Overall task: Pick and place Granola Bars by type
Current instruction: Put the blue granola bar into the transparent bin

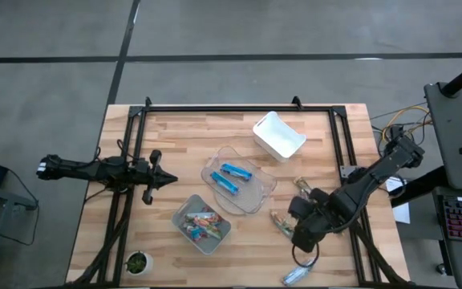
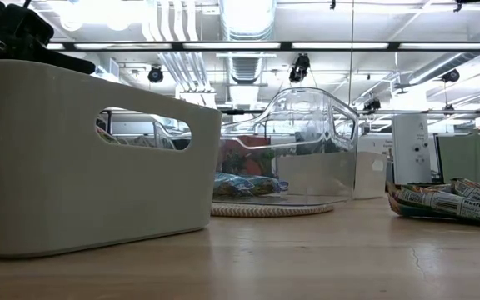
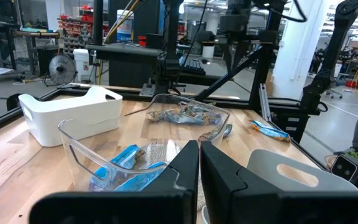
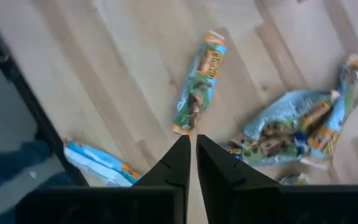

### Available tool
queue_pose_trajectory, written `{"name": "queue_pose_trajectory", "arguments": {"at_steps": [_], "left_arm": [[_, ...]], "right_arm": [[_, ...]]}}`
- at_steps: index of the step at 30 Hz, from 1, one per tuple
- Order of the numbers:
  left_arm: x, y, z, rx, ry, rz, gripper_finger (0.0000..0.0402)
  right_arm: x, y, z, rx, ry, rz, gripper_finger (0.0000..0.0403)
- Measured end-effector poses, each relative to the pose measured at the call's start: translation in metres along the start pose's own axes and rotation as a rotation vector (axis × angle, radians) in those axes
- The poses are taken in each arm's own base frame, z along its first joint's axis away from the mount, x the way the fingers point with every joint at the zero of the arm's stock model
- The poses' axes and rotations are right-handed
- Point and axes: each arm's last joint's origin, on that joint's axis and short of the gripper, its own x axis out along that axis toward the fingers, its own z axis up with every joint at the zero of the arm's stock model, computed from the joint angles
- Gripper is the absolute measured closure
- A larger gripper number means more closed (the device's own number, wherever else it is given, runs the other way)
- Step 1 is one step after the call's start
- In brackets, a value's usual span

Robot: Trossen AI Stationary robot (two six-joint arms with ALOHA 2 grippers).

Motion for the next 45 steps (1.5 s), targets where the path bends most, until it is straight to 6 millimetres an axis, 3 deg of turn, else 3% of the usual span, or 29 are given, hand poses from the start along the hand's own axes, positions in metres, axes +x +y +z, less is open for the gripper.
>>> {"name": "queue_pose_trajectory", "arguments": {"at_steps": [11, 19, 29, 45], "left_arm": [[0.000, 0.000, 0.000, 0.000, -0.001, 0.000, 0.0401], [0.000, 0.000, 0.000, 0.000, -0.001, 0.000, 0.0401], [0.000, 0.000, 0.000, 0.000, -0.001, 0.000, 0.0401], [0.000, 0.000, 0.000, 0.000, 0.000, 0.000, 0.0401]], "right_arm": [[0.007, -0.025, -0.019, 0.291, -0.035, -0.047, 0.0383], [0.016, -0.042, -0.045, 0.496, -0.028, -0.081, 0.0383], [0.023, -0.050, -0.075, 0.722, -0.030, -0.101, 0.0383], [0.029, -0.054, -0.078, 0.811, -0.091, -0.112, 0.0375]]}}
